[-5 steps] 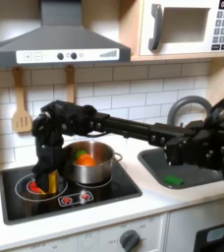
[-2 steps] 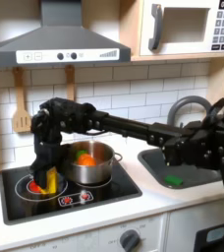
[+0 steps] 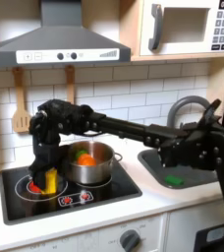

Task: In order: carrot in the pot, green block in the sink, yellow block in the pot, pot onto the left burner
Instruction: 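Put the yellow block in the pot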

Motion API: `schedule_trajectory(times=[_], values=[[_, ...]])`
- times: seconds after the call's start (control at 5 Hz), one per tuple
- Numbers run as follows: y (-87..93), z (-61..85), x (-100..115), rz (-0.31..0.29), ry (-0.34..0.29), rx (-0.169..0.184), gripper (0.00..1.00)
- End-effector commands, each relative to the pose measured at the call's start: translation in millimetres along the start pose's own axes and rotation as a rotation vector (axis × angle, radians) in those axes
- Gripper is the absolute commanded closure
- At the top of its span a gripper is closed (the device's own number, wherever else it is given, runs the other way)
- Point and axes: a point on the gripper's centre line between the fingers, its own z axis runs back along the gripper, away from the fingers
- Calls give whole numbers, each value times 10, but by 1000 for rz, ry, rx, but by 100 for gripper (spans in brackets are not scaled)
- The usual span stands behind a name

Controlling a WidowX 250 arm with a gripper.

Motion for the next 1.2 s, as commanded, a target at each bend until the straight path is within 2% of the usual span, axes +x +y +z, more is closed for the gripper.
schedule_trajectory(times=[0.0, 0.4, 1.0], values=[[42, -35, 41, 9, 8, -6, 0], [76, -90, 74, 12, 23, -16, 0], [59, -99, 59, 9, 28, -18, 0]])
